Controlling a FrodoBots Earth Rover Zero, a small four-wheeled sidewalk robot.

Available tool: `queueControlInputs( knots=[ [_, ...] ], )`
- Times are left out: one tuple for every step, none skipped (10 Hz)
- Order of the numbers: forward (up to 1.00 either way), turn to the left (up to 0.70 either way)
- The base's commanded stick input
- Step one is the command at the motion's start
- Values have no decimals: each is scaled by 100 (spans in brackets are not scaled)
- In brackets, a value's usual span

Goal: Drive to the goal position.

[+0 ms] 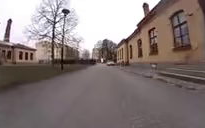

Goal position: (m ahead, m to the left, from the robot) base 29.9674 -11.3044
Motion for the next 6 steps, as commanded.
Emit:
queueControlInputs(
  knots=[
    [100, 0],
    [100, 0],
    [100, 0],
    [100, 0],
    [100, 0],
    [100, 0]
  ],
)
